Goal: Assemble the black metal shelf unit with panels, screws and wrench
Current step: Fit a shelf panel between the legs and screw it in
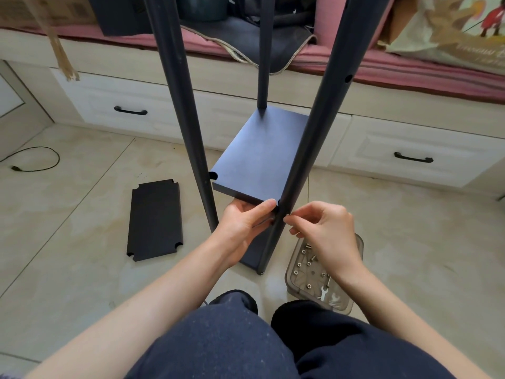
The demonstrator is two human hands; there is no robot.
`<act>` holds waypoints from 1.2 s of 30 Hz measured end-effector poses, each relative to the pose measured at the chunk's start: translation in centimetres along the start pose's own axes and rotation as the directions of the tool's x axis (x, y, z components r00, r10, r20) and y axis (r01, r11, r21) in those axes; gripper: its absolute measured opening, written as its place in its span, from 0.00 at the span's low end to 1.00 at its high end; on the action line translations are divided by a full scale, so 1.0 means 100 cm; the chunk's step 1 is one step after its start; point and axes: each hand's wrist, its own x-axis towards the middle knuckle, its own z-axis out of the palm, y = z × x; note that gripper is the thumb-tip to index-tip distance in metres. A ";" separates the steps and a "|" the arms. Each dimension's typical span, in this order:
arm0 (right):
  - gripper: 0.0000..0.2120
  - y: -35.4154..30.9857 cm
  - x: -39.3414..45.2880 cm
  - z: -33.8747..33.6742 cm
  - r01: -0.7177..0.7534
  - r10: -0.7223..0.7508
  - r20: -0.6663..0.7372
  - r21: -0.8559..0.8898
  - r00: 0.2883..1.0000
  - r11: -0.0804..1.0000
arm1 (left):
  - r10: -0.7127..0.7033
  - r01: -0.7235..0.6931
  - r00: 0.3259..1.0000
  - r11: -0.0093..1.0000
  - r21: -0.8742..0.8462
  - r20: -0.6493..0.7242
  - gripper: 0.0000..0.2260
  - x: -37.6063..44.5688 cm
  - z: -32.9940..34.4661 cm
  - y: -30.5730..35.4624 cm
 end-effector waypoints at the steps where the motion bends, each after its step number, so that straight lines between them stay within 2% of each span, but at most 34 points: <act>1: 0.05 0.000 0.000 0.000 -0.065 0.064 0.014 0.086 0.998 0.994 | -0.001 0.001 1.000 1.000 0.002 0.004 0.14 0.000 0.000 0.000; 2: 0.05 0.000 0.000 0.000 -0.061 0.060 0.012 0.089 0.998 0.994 | -0.003 0.003 1.000 1.000 0.004 0.008 0.13 0.000 0.000 0.000; 5: 0.04 0.000 -0.001 0.003 0.150 -0.152 0.001 -0.181 0.988 0.972 | -0.005 0.005 1.000 1.000 0.018 0.017 0.14 0.000 -0.001 0.000; 6: 0.05 0.000 -0.001 0.004 0.167 -0.170 0.005 -0.214 0.985 0.962 | -0.004 0.003 1.000 1.000 0.021 0.018 0.14 0.000 -0.001 0.000; 9: 0.08 0.004 0.005 0.002 0.017 -0.017 -0.006 -0.037 1.000 0.999 | -0.004 0.003 1.000 1.000 0.031 0.024 0.14 0.001 -0.003 0.000; 10: 0.11 0.007 0.007 0.001 -0.027 0.027 -0.005 -0.014 1.000 1.000 | -0.003 0.002 1.000 0.999 0.035 0.031 0.14 0.001 -0.004 0.001; 12: 0.27 0.014 0.014 -0.002 -0.072 0.076 0.071 -0.059 0.995 0.996 | -0.007 0.005 0.999 0.999 0.032 0.047 0.12 0.001 -0.005 0.002; 14: 0.42 0.018 0.025 -0.009 -0.108 0.086 0.282 0.064 0.955 0.992 | -0.020 0.018 0.997 0.999 0.028 0.077 0.13 0.000 -0.007 0.003; 15: 0.44 0.019 0.030 -0.012 -0.144 0.067 0.389 0.170 0.919 0.975 | -0.029 0.026 0.995 0.999 0.034 0.091 0.14 0.000 -0.008 0.004; 16: 0.44 0.019 0.037 -0.014 -0.178 0.042 0.469 0.249 0.882 0.952 | -0.038 0.034 0.994 0.999 0.043 0.104 0.16 -0.001 -0.009 0.005; 18: 0.37 0.016 0.048 -0.018 -0.180 -0.016 0.547 0.304 0.837 0.936 | -0.058 0.050 0.991 0.996 0.067 0.124 0.16 -0.004 -0.010 0.009; 20: 0.30 0.014 0.053 -0.016 -0.163 -0.038 0.561 0.304 0.827 0.939 | -0.084 0.070 0.988 0.992 0.109 0.128 0.14 -0.009 -0.013 0.014; 22: 0.29 0.015 0.055 -0.016 -0.192 -0.021 0.559 0.320 0.829 0.928 | -0.082 0.065 0.995 0.958 0.278 0.049 0.12 -0.017 -0.014 0.017; 23: 0.29 0.016 0.055 -0.016 -0.204 -0.015 0.554 0.331 0.832 0.921 | -0.020 0.038 0.999 0.900 0.434 -0.047 0.11 -0.021 -0.014 0.017; 24: 0.29 0.017 0.056 -0.016 -0.210 -0.013 0.551 0.339 0.835 0.917 | 0.134 -0.025 0.982 0.791 0.611 -0.133 0.10 -0.026 -0.015 0.015; 25: 0.30 0.017 0.056 -0.016 -0.217 -0.008 0.551 0.342 0.835 0.914 | 0.358 -0.130 0.924 0.626 0.769 -0.135 0.09 -0.031 -0.014 0.014; 26: 0.30 0.017 0.057 -0.016 -0.218 -0.007 0.552 0.340 0.834 0.915 | 0.558 -0.264 0.830 0.415 0.871 -0.014 0.10 -0.036 -0.013 0.014; 27: 0.29 0.016 0.057 -0.016 -0.216 -0.008 0.555 0.337 0.832 0.916 | 0.670 -0.377 0.725 0.188 0.907 0.162 0.12 -0.039 -0.012 0.016; 28: 0.29 0.015 0.058 -0.016 -0.216 -0.010 0.559 0.337 0.829 0.917 | 0.686 -0.439 0.654 0.001 0.898 0.319 0.15 -0.037 -0.010 0.016; 29: 0.29 0.014 0.058 -0.017 -0.221 -0.008 0.563 0.337 0.827 0.915 | 0.619 -0.456 0.661 -0.117 0.882 0.424 0.21 -0.033 -0.007 0.018; 31: 0.29 0.013 0.058 -0.017 -0.238 -0.004 0.579 0.341 0.815 0.909 | 0.440 -0.420 0.769 -0.197 0.886 0.463 0.35 -0.020 -0.001 0.023; 32: 0.29 0.013 0.058 -0.018 -0.248 -0.002 0.592 0.341 0.806 0.907 | 0.389 -0.400 0.803 -0.212 0.892 0.452 0.38 -0.013 0.002 0.025; 36: 0.29 0.014 0.060 -0.022 -0.329 0.026 0.653 0.346 0.757 0.879 | 0.393 -0.391 0.798 -0.237 0.889 0.456 0.35 0.001 0.003 0.021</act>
